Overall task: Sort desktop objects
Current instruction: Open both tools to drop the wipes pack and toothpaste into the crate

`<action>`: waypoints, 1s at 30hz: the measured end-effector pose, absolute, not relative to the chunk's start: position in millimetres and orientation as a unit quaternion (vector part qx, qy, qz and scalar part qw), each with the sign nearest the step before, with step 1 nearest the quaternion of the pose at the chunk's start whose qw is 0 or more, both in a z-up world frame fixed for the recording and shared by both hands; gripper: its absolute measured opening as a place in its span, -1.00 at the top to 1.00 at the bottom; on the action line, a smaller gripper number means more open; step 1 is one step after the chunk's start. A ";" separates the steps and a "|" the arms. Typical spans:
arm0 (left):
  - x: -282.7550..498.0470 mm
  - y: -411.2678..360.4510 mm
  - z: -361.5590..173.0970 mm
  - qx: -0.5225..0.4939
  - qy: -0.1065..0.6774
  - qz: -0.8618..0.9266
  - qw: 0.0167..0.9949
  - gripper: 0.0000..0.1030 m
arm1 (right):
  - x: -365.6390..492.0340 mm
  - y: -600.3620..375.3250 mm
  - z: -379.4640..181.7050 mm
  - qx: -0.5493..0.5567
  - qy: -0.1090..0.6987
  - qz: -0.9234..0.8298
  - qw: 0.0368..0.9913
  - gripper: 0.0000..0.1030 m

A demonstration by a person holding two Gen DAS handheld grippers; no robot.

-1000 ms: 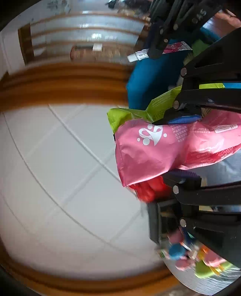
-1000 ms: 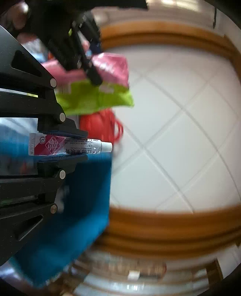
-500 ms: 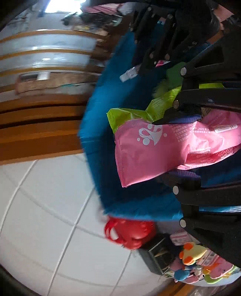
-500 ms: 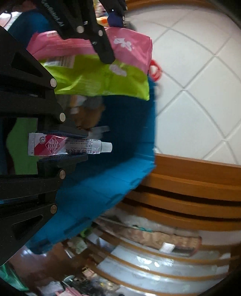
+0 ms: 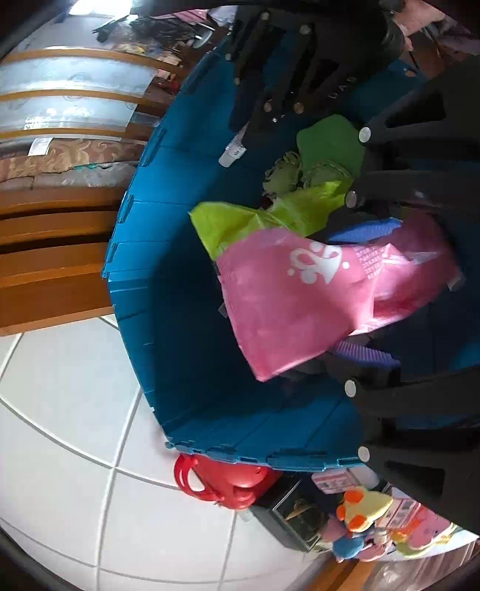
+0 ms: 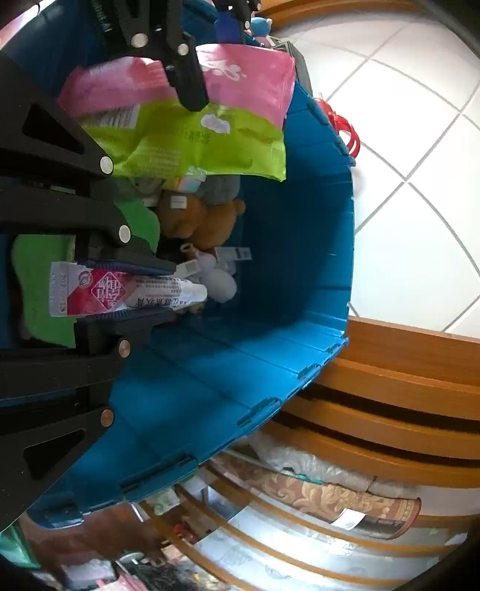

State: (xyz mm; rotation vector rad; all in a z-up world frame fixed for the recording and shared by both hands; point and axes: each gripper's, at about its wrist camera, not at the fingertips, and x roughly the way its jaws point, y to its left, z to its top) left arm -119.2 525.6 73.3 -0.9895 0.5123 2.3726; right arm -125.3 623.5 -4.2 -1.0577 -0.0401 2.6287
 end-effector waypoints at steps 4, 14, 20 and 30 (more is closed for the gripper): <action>-118.4 525.1 72.9 -0.366 0.190 0.875 0.253 0.01 | -125.9 621.9 -0.9 -0.366 -0.007 0.918 0.155 0.66; -113.8 530.7 74.2 -0.355 0.211 0.878 0.242 -0.18 | -129.3 619.7 -1.2 -0.371 -0.012 0.915 0.158 0.66; -113.9 528.7 74.2 -0.355 0.206 0.879 0.241 -0.18 | -128.7 618.5 -1.3 -0.371 -0.013 0.914 0.162 0.58; -113.7 526.1 75.5 -0.353 0.201 0.882 0.239 -0.18 | -126.8 614.7 3.7 -0.362 -0.019 0.917 0.167 -0.37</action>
